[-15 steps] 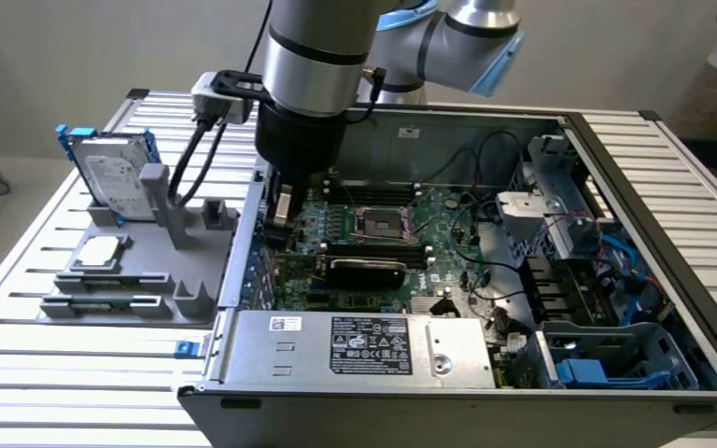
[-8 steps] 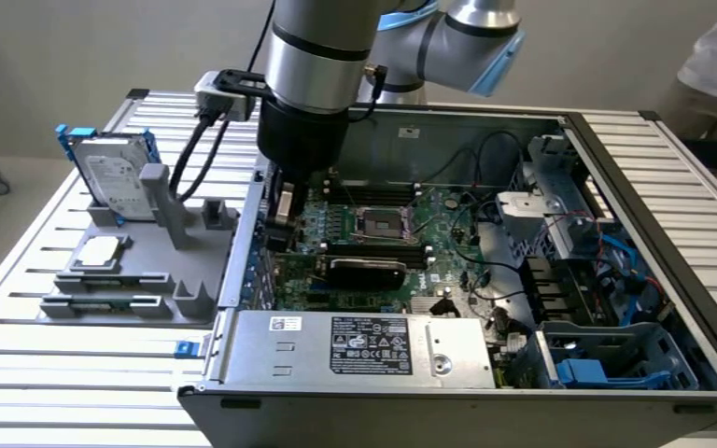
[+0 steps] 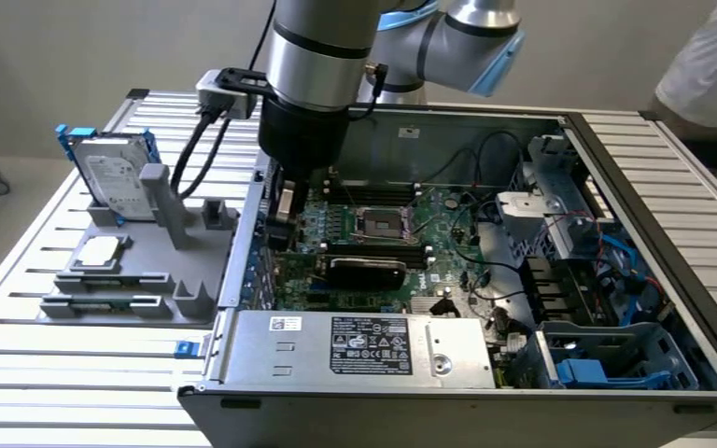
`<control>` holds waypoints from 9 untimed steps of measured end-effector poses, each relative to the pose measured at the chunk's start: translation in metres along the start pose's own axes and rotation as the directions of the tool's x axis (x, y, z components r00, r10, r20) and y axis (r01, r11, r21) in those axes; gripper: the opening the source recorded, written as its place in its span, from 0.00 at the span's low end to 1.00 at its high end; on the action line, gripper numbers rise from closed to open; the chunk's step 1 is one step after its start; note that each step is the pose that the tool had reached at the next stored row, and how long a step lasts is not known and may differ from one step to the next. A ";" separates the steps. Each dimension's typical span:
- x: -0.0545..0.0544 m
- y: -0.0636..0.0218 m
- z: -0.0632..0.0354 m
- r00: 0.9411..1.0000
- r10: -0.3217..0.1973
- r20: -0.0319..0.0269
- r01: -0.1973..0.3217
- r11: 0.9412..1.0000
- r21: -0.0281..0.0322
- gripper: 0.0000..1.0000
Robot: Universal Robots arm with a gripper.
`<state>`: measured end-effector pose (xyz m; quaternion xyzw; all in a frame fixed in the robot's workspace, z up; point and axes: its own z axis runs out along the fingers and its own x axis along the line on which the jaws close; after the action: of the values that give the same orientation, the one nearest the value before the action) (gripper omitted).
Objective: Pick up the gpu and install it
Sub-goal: 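Insert the gpu into the slot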
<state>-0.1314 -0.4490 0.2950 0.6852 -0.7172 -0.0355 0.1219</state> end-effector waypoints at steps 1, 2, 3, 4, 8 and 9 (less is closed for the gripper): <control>0.000 0.0000 -0.0001 1.000 0.001 0.000 -0.001 1.000 0.000 0.11; -0.001 0.0000 -0.0002 1.000 0.003 0.001 -0.003 1.000 0.000 0.11; -0.001 -0.0001 -0.0002 1.000 0.005 0.001 -0.005 1.000 0.000 0.11; -0.002 -0.0001 -0.0003 1.000 0.007 0.001 -0.007 1.000 0.000 0.11; -0.003 0.0000 -0.0001 1.000 0.013 0.003 -0.013 1.000 -0.001 0.11; -0.003 0.0000 0.0000 1.000 0.014 0.003 -0.014 1.000 -0.001 0.11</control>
<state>-0.1312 -0.4461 0.2946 0.6798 -0.7224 -0.0361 0.1213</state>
